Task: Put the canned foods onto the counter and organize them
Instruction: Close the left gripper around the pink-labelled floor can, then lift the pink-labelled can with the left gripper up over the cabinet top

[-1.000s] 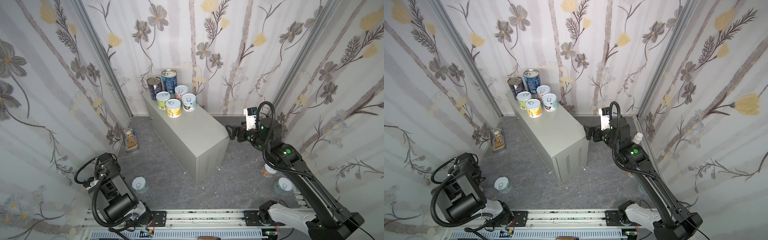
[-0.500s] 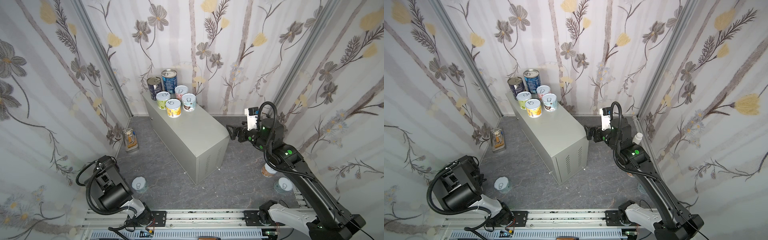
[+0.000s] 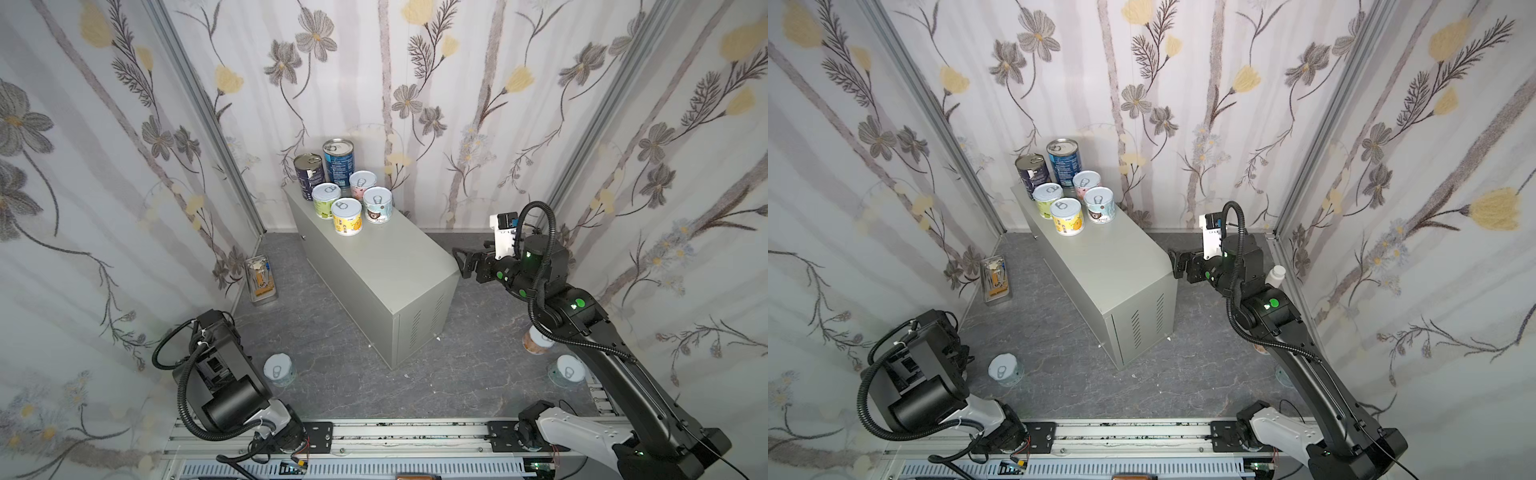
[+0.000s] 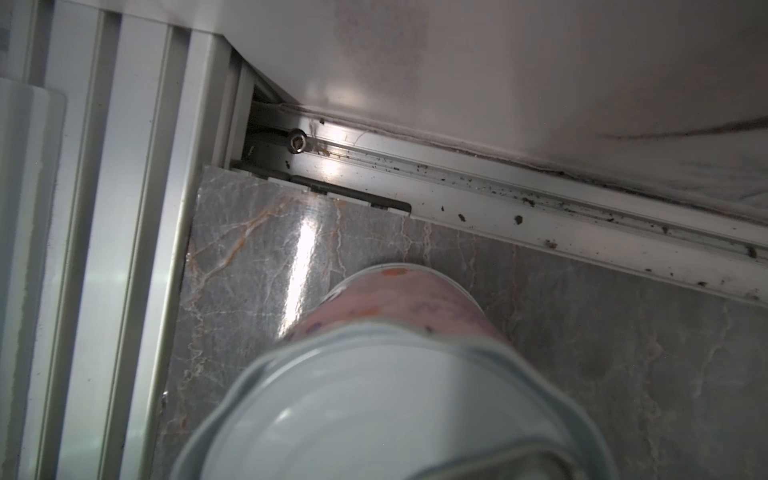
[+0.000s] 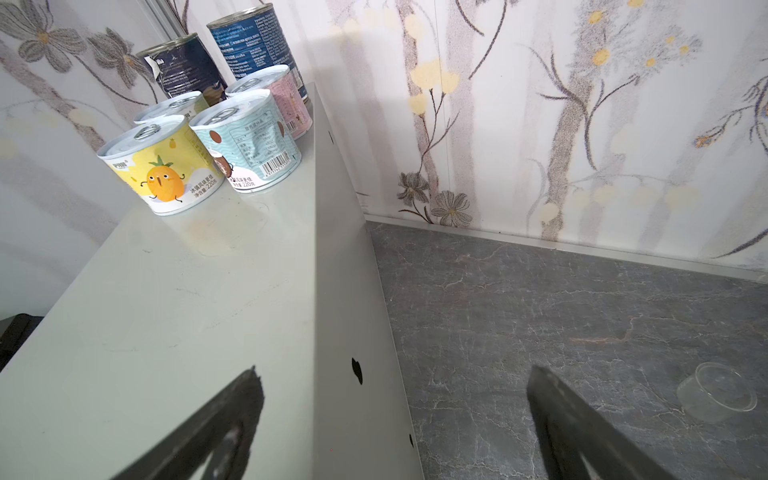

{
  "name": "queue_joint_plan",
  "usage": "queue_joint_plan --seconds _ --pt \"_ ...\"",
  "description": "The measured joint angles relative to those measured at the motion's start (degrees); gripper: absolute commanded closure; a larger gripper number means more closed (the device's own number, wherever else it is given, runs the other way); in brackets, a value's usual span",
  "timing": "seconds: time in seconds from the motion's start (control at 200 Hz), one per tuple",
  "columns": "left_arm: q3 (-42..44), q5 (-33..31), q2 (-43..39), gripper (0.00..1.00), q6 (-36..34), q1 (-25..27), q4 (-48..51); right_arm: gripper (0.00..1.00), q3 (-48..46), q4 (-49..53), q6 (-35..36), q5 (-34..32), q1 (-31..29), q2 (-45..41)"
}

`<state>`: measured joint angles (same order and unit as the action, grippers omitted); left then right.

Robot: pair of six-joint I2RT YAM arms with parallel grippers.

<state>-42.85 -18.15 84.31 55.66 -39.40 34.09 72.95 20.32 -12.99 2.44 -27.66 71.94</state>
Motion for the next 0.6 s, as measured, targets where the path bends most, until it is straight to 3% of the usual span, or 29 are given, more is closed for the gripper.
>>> queue_joint_plan --seconds 0.325,0.6 --pt "-0.5 -3.3 -6.6 0.39 -1.8 11.5 0.0 0.00 0.6 0.0 0.0 0.2 -0.2 1.1" --pt "-3.5 -4.5 -4.0 0.41 -8.3 22.3 -0.7 0.00 1.1 0.0 -0.1 0.2 -0.6 1.3"
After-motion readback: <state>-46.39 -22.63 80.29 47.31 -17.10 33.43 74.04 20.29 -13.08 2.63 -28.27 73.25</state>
